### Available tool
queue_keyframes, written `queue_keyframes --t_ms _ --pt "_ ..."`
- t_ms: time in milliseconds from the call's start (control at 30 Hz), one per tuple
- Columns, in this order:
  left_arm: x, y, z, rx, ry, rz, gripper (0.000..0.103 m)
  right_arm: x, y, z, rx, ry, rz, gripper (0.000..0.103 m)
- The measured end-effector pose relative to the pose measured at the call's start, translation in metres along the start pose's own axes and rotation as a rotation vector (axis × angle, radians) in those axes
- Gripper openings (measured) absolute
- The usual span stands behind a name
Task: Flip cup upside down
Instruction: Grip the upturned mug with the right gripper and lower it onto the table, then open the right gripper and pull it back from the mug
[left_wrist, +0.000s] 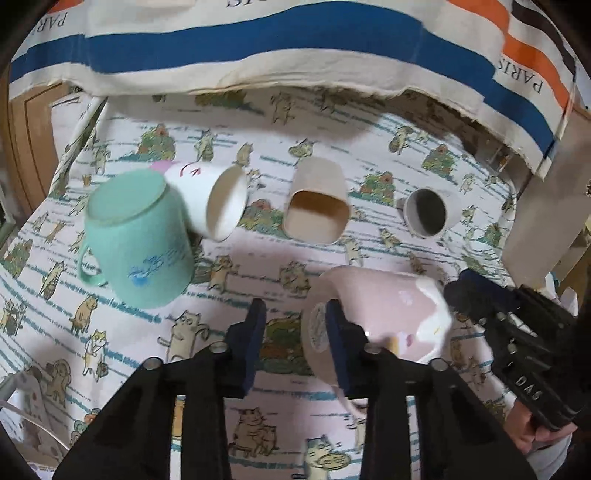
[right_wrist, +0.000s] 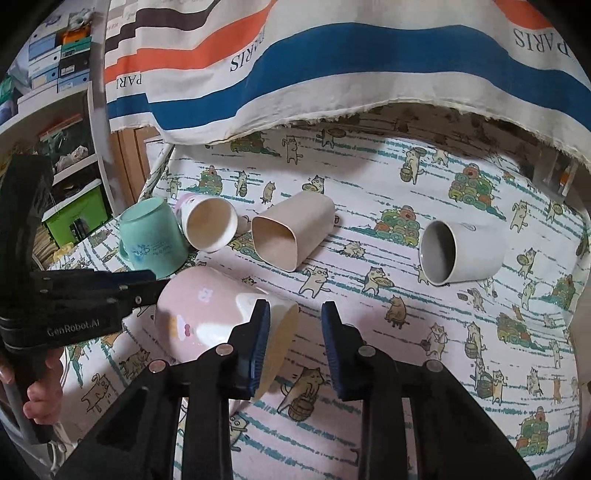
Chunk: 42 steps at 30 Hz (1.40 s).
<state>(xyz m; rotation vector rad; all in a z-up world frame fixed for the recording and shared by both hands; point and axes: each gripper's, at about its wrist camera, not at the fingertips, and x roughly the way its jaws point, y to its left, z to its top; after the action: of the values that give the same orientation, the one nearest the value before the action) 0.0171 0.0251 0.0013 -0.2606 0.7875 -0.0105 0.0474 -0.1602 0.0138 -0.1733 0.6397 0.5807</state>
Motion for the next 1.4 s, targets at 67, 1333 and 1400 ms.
queue_keyframes --t_ms 67,1333,1400 --pt "-0.002 -0.006 0.003 0.011 -0.009 -0.007 0.028 -0.002 -0.004 -0.001 0.003 0.0 -0.014 0.03" --pt "-0.034 -0.068 0.012 0.203 -0.253 -0.104 0.064 -0.05 -0.076 -0.03 0.173 -0.137 -0.059 0.054" --pt "-0.039 -0.06 0.006 0.212 -0.308 -0.09 0.078 -0.063 -0.073 -0.033 0.181 -0.203 -0.114 0.075"
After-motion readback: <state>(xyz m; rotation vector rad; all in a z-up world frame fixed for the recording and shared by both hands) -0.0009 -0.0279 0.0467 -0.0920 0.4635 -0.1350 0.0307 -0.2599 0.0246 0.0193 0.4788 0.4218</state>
